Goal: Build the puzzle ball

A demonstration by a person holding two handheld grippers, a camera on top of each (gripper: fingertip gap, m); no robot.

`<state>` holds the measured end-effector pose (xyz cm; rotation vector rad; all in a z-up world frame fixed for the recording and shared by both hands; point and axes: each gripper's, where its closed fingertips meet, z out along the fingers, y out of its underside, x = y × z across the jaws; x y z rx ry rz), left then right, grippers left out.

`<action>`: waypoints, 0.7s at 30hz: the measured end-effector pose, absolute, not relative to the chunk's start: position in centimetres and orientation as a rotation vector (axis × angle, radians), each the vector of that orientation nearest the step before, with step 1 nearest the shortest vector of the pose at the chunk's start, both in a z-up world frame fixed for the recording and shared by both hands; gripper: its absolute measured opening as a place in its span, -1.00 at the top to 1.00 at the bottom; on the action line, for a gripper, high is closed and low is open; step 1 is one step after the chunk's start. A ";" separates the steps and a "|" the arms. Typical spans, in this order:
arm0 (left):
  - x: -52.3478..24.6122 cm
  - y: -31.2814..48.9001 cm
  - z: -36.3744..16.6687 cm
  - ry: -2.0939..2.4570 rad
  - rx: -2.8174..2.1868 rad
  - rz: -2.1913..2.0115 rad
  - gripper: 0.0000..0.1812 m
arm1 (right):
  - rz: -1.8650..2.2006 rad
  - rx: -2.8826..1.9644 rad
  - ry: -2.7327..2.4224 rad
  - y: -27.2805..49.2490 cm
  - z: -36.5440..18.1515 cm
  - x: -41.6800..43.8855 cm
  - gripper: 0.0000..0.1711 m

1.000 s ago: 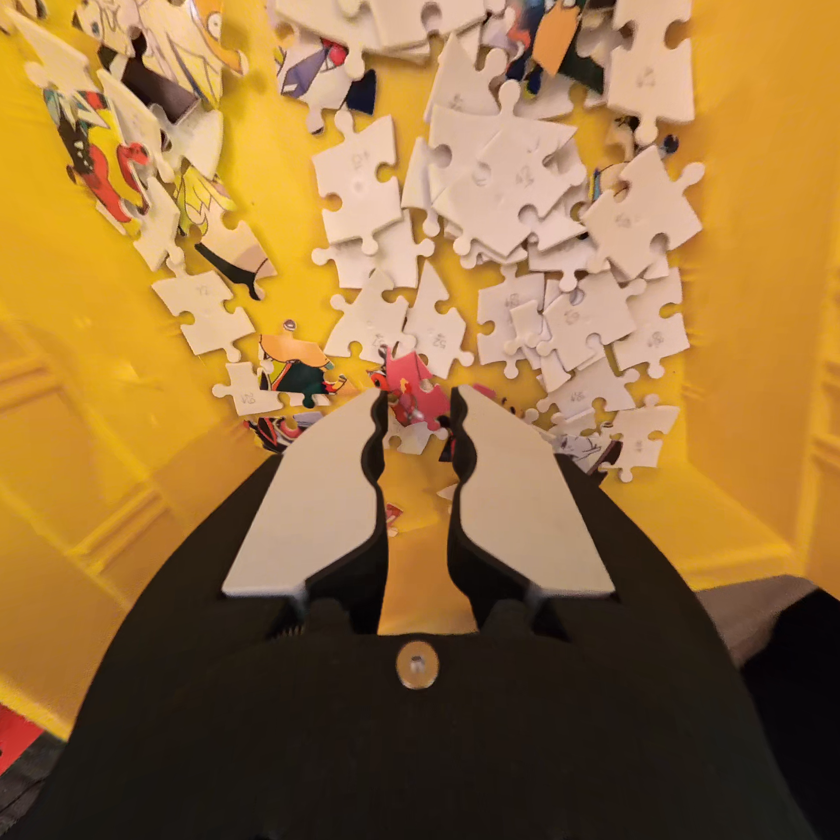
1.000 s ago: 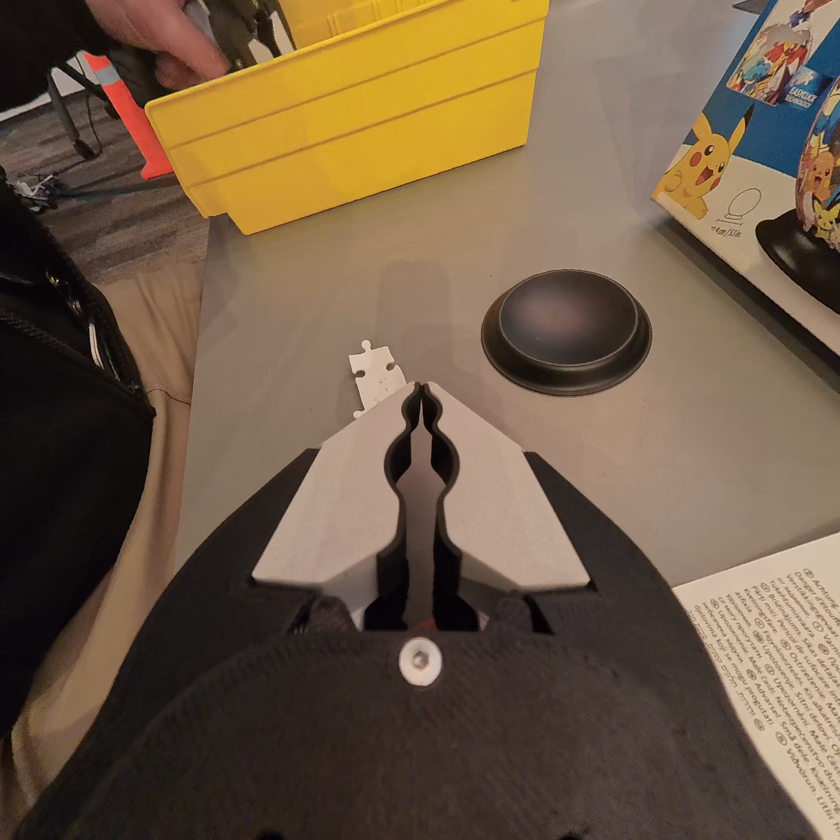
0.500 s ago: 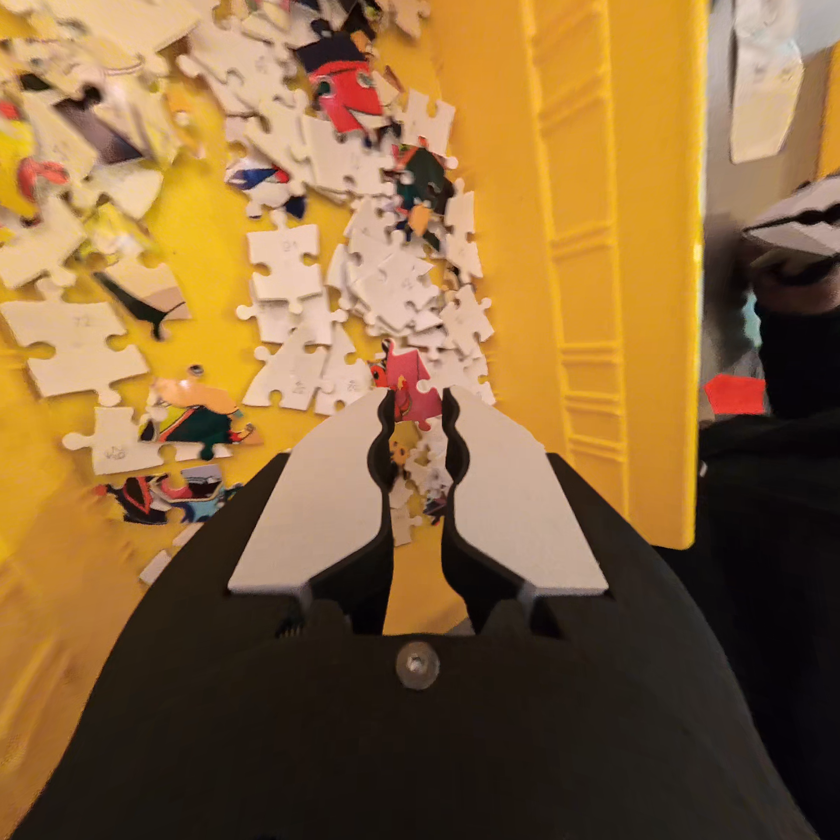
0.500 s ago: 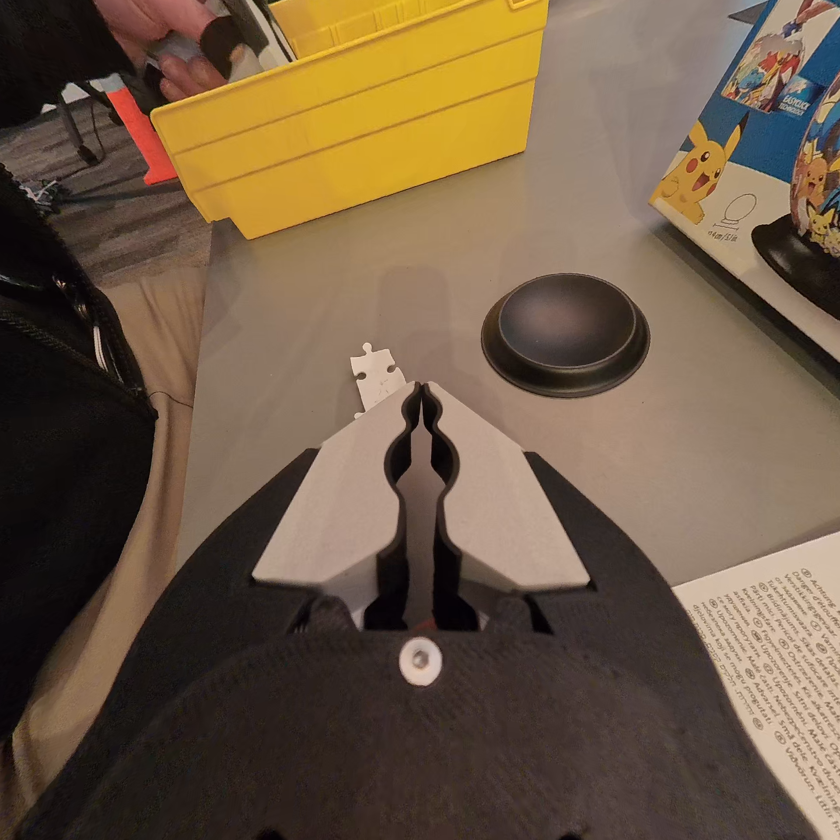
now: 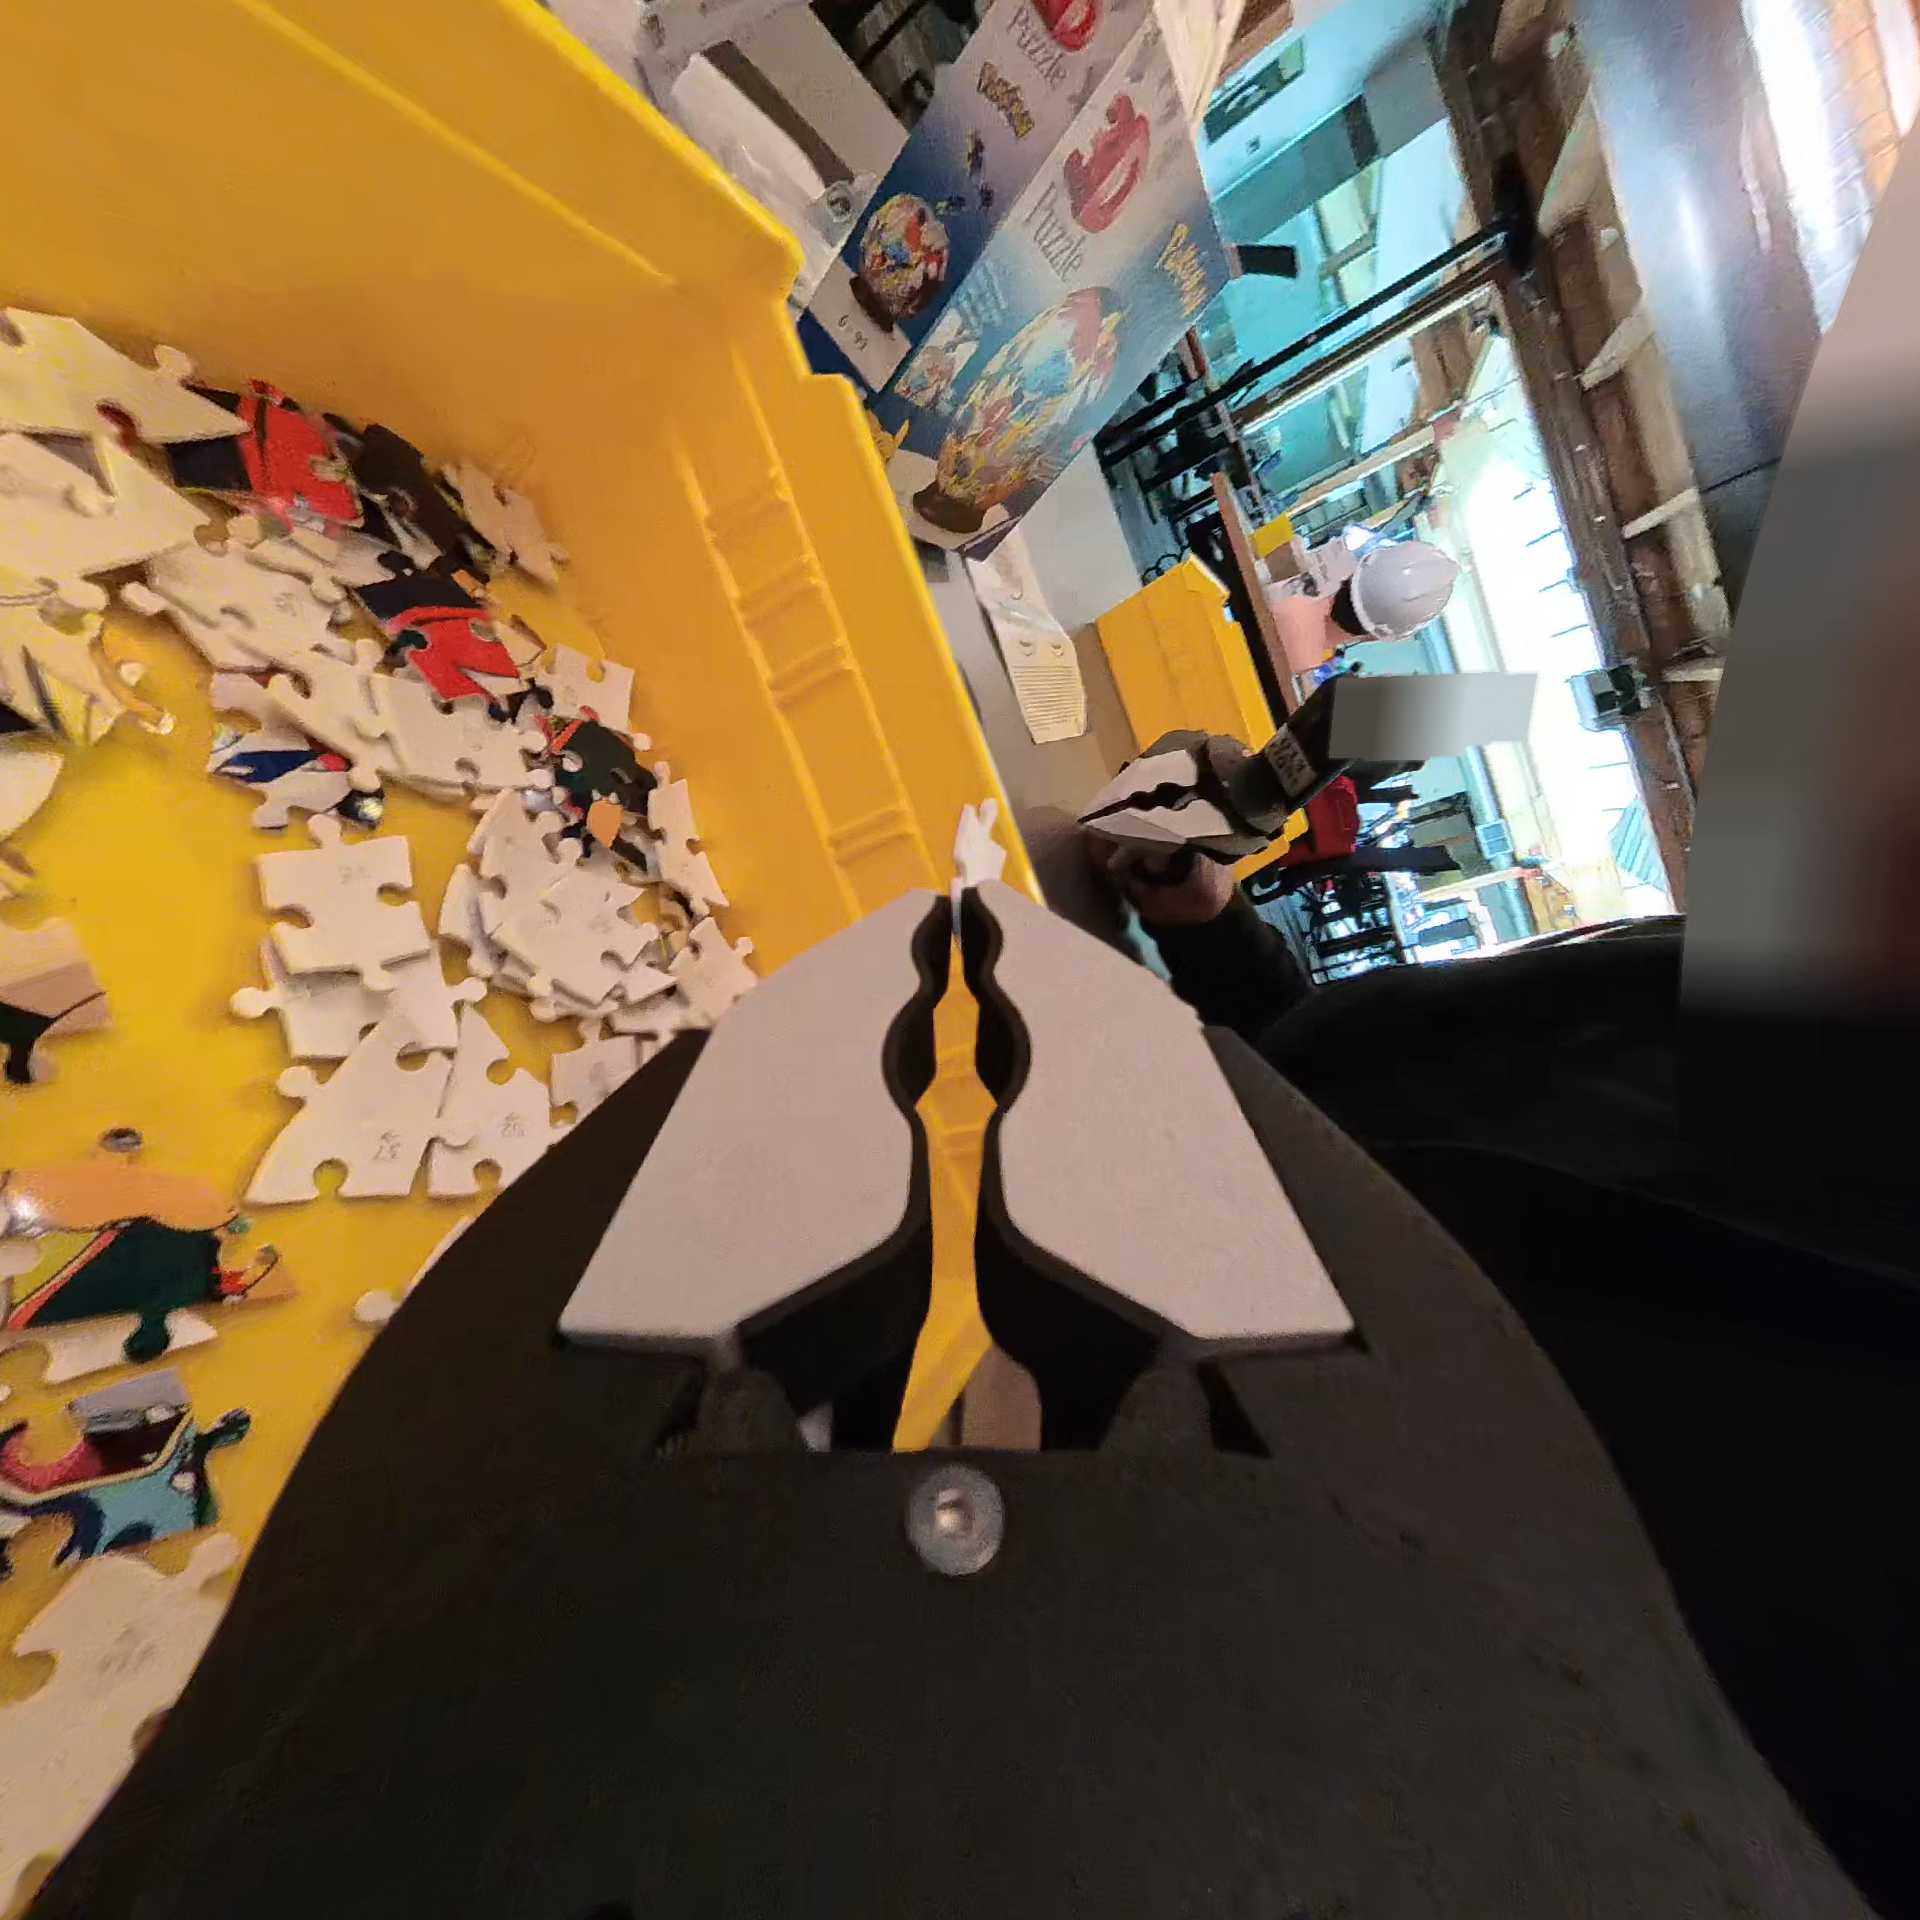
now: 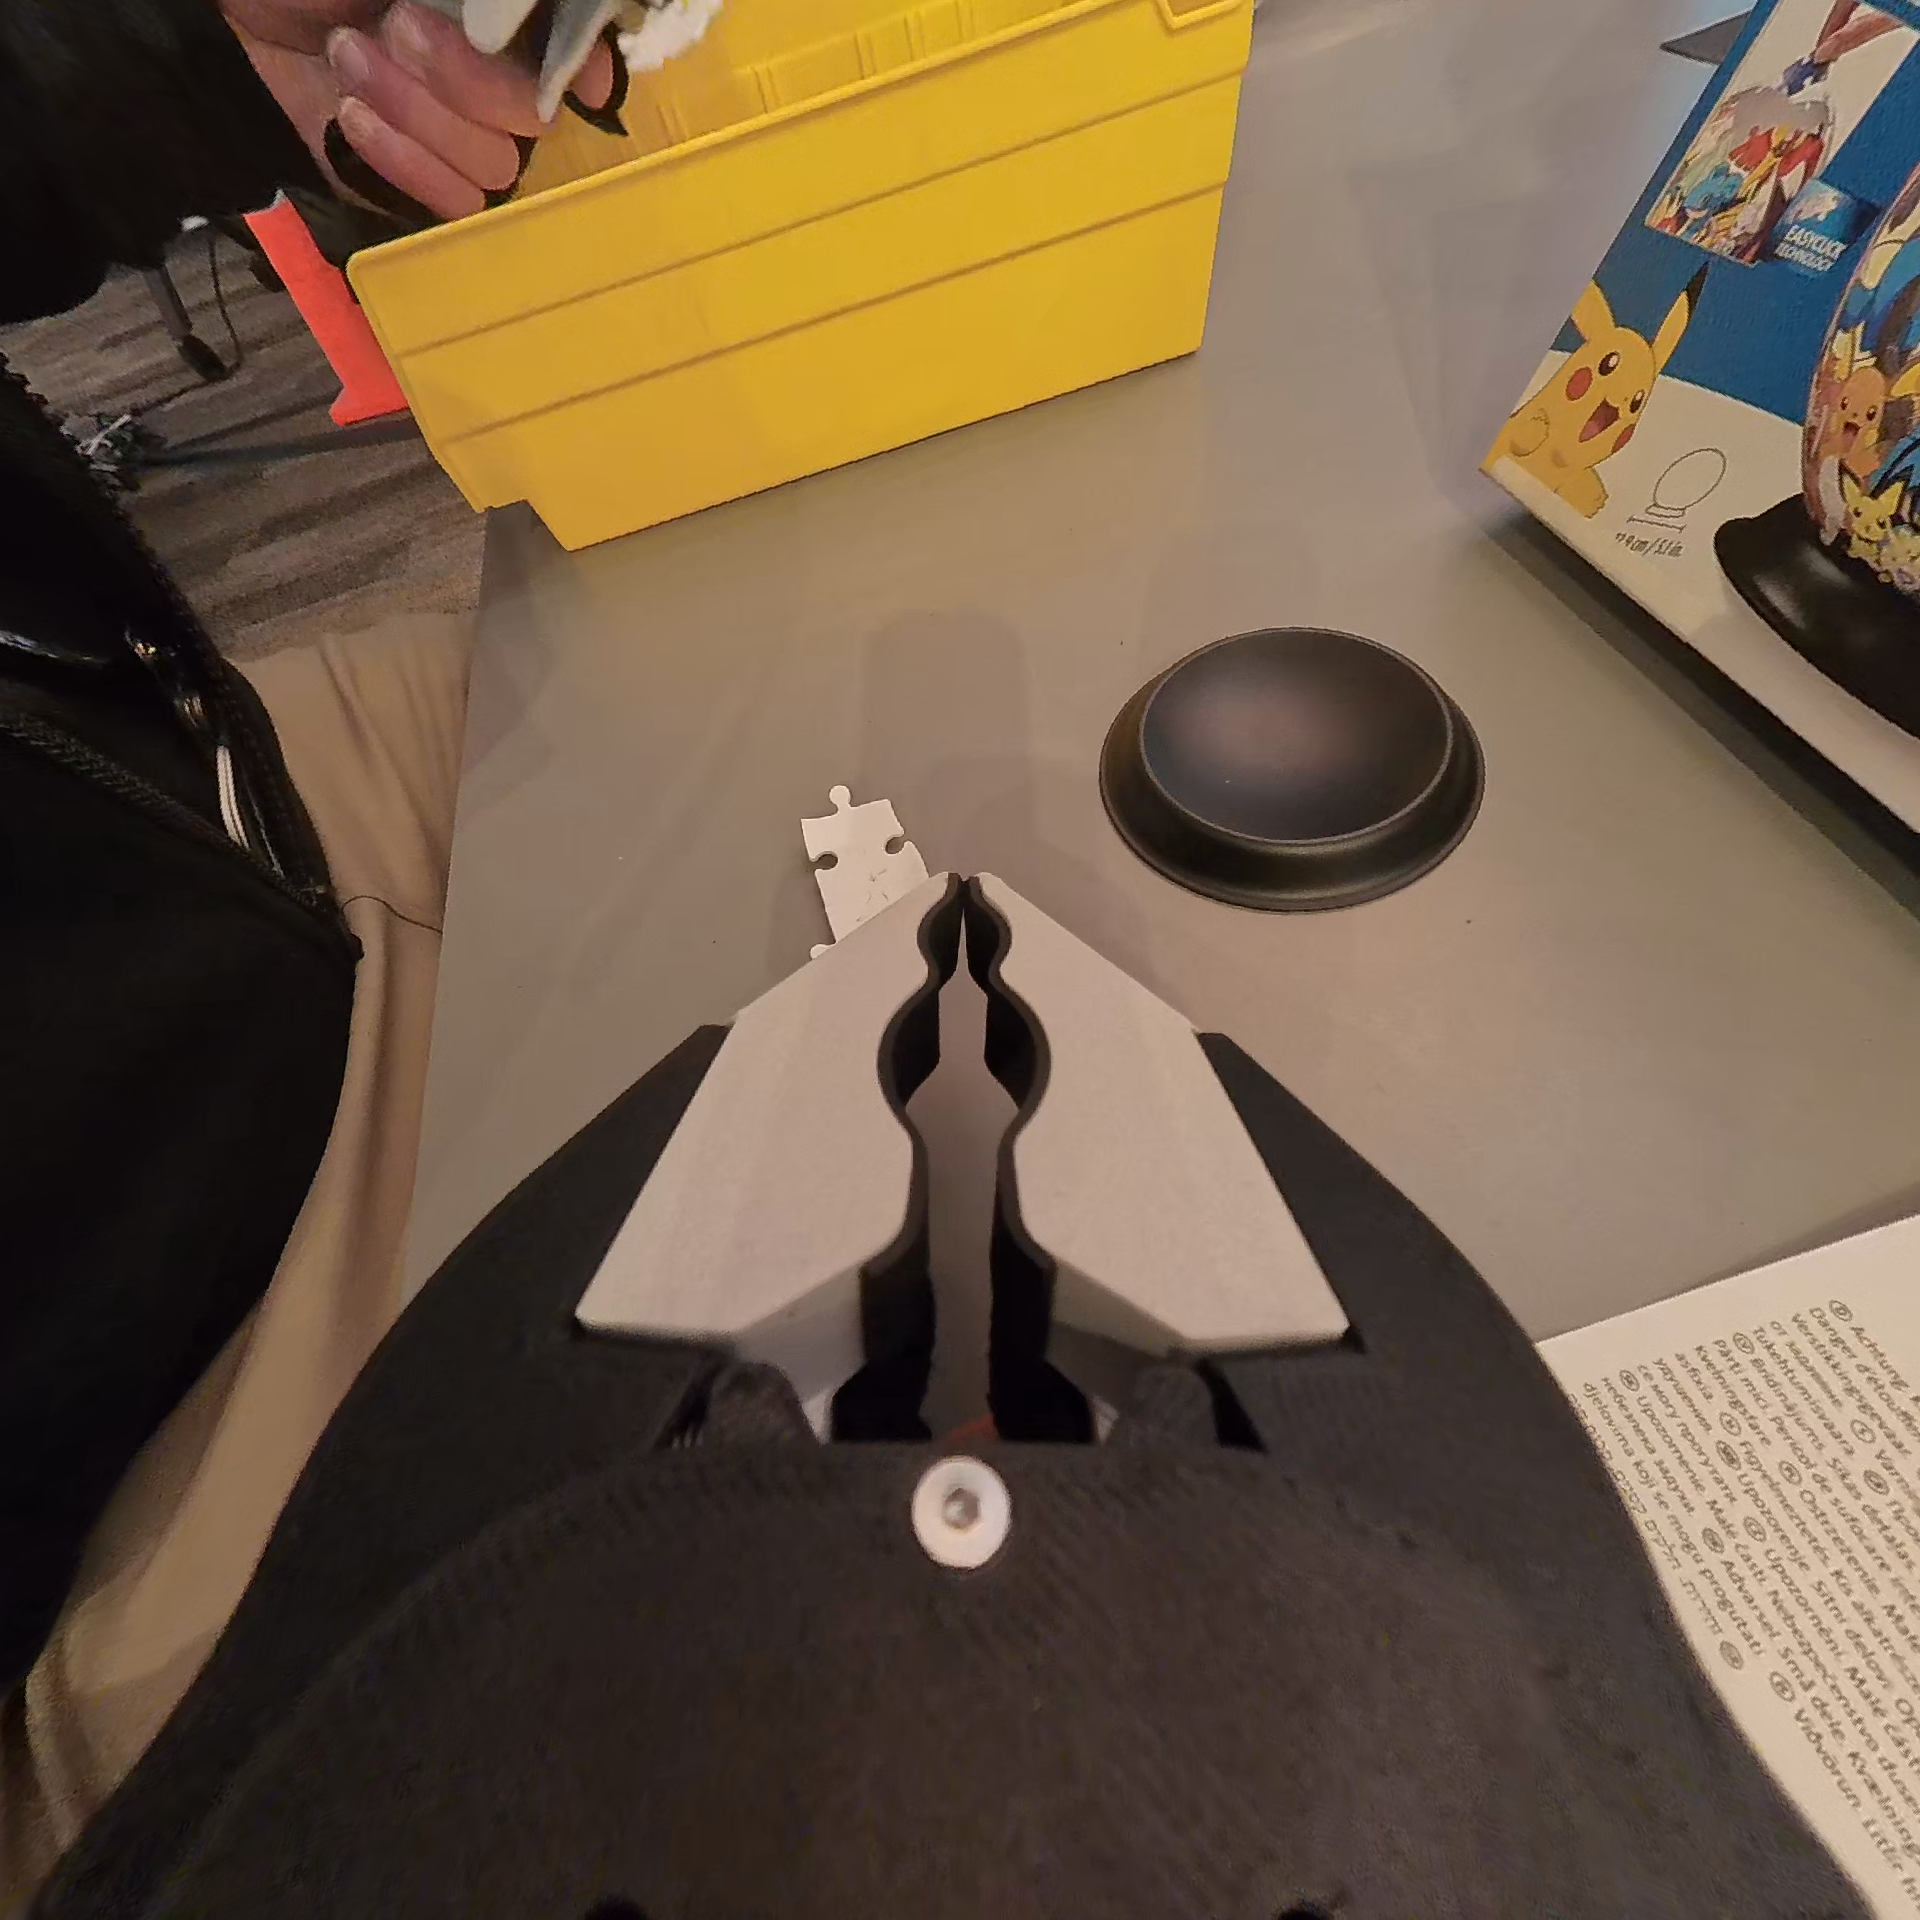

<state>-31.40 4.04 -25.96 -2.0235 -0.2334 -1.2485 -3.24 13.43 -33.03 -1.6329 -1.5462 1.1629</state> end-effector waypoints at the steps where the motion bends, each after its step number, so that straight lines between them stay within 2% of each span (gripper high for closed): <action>1: -31.6 3.9 -26.5 -0.237 -2.056 -1.227 0.98 | 1.162 -1.632 -1.545 13.4 -33.0 -3.2 1.00; 9: -31.9 3.6 -27.8 -0.225 -2.165 -1.112 0.98 | 1.162 -1.633 -1.547 13.4 -33.0 -3.2 1.00; 16: -33.3 3.5 -32.2 -0.193 -2.480 -0.840 0.98 | 1.158 -1.632 -1.549 13.4 -33.1 -3.2 1.00; 21: -34.1 4.1 -32.1 -0.180 -2.555 -0.742 0.98 | 1.158 -1.634 -1.549 13.4 -33.1 -3.2 1.00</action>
